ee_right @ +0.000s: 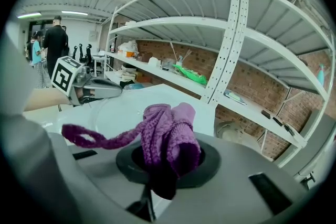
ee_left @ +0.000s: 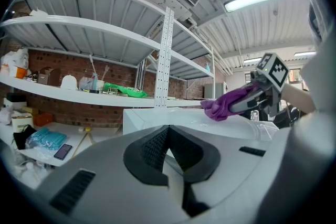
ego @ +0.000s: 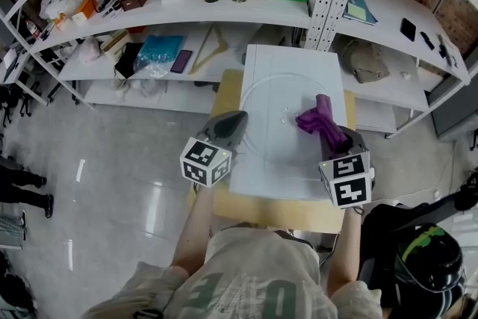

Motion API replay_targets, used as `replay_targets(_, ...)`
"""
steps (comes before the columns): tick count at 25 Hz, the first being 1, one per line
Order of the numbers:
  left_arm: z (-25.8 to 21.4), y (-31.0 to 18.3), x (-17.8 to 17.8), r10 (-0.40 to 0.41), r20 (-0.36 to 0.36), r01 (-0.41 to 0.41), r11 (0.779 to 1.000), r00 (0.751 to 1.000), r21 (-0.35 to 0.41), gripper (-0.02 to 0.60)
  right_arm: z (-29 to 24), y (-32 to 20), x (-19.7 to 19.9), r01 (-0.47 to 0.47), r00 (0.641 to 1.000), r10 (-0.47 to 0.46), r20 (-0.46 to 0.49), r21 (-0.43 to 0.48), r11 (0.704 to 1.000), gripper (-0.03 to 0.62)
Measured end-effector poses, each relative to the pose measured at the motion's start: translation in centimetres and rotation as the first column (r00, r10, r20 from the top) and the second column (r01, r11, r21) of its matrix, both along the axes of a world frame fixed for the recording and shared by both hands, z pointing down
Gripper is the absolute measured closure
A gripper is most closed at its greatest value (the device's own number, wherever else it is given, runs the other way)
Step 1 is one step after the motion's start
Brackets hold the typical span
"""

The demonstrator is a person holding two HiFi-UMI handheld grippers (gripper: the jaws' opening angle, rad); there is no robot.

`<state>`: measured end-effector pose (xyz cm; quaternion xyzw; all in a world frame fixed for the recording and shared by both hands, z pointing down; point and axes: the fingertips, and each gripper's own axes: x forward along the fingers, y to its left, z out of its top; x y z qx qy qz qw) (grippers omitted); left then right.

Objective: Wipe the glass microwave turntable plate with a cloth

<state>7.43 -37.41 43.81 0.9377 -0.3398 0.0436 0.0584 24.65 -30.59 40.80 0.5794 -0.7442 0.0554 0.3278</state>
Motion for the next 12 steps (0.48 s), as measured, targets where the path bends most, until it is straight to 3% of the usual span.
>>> replay_targets(12, 0.1, 0.0, -0.1, -0.012, -0.005, 0.012, 1.000, 1.000, -0.003, 0.584, 0.4, 6.3, -2.4, 0.007, 0.999, -0.006, 0.042, -0.025, 1.000, 0.543)
